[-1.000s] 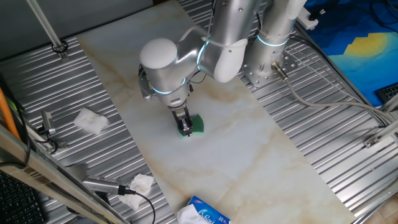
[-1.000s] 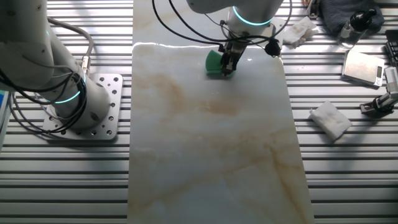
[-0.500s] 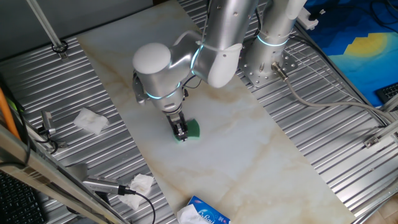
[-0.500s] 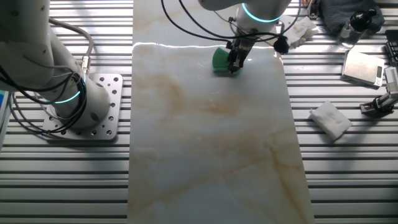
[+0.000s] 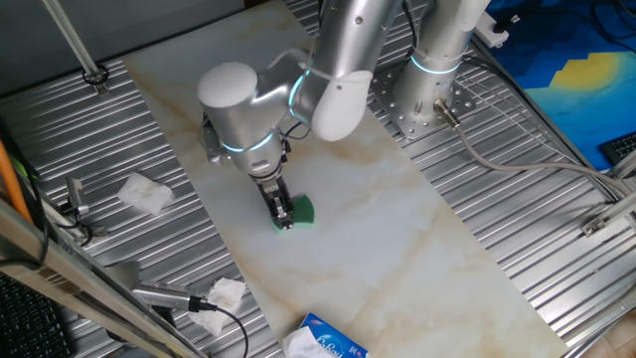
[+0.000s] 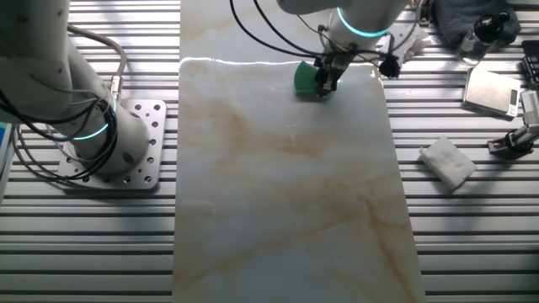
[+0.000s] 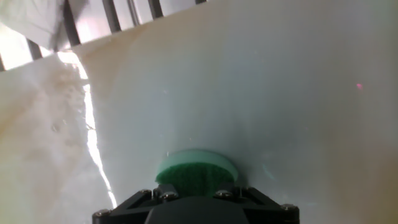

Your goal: Clean the tabletop with a sponge

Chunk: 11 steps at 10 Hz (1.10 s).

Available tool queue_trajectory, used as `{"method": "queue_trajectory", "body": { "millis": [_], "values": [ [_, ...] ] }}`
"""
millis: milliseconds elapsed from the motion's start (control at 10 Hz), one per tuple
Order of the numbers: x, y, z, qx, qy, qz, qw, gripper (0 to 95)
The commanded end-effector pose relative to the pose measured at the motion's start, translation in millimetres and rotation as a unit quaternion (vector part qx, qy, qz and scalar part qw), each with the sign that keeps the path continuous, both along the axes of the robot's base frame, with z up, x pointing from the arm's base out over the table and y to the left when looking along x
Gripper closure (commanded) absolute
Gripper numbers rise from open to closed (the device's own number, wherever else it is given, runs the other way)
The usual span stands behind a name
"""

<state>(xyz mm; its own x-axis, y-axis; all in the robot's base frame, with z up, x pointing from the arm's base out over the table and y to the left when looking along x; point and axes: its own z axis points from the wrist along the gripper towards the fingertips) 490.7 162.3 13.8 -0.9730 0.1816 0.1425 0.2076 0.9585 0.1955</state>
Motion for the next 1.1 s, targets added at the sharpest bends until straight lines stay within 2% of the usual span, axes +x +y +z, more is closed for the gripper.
{"method": "queue_trajectory", "body": {
  "millis": [100,400,600,800,1100],
  "values": [
    [2.9,2.9,-6.1,0.004,-0.005,-0.001,1.0000,57.0],
    [3.4,3.8,-6.1,-0.005,-0.004,0.000,1.0000,57.0],
    [3.9,4.0,-5.8,-0.005,-0.009,-0.001,0.9999,57.0],
    [6.4,4.0,-4.6,-0.028,-0.010,0.015,0.9994,57.0],
    [9.4,4.9,-6.8,-0.037,-0.016,0.014,0.9991,57.0]
  ]
}}
